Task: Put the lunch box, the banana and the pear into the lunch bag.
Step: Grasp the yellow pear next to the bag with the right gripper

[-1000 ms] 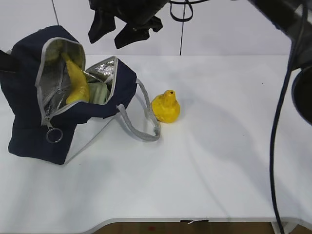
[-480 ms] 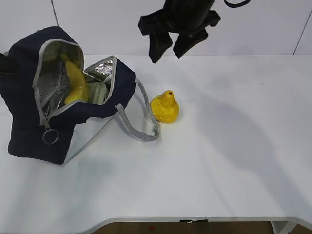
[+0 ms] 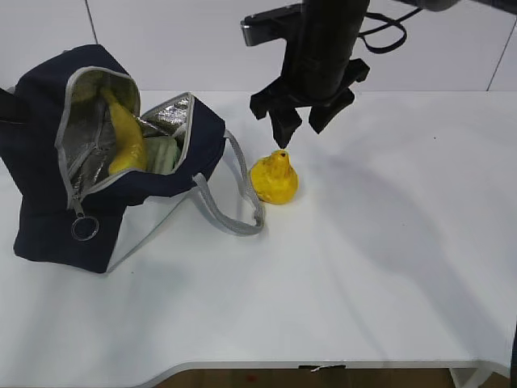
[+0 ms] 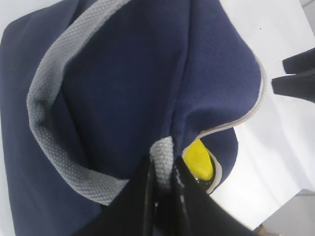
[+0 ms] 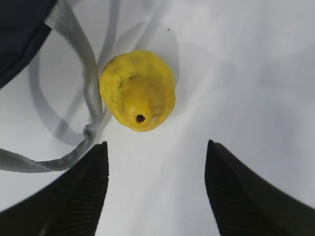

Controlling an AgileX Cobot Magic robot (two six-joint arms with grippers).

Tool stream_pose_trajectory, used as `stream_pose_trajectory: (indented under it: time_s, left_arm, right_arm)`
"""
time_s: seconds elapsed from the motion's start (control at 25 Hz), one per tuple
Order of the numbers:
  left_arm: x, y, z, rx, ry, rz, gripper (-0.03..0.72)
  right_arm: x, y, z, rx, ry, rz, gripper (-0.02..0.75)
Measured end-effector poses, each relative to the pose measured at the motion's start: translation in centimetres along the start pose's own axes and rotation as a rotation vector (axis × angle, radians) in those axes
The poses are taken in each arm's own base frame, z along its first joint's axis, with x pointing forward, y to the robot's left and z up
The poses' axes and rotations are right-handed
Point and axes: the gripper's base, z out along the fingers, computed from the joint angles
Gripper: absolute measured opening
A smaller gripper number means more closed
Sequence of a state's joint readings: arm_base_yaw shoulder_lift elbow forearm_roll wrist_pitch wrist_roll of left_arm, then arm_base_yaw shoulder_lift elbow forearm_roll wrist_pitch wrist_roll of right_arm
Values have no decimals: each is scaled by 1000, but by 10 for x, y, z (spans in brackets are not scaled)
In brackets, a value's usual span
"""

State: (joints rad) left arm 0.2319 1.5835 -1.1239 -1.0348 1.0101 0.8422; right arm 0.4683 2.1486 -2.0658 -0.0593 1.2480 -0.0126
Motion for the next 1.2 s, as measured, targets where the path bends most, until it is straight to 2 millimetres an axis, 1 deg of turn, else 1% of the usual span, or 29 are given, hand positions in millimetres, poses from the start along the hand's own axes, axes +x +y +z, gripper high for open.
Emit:
stream_pose_trajectory:
  time_s: [0.16,0.32,0.56,0.84,1.2]
  left_arm:
    - [0,0,0,0,0,-2,24]
    - [0,0,0,0,0,-5,24]
    - [-1,1,0,-6,-6,-5,23]
    - [-1,1,0,-10,-9,-5,23]
    - [-1,1,0,-14,-12,-5,23]
  right_arm:
    - [0,1,20,2,38,-3,491]
    - [-1,2,33,1,36,-5,491]
    - [-9,4,36,-27,-45,8,491]
    - [-5,6,53,-34,11,8,491]
    - [-4,7,67,-35,30,8,491]
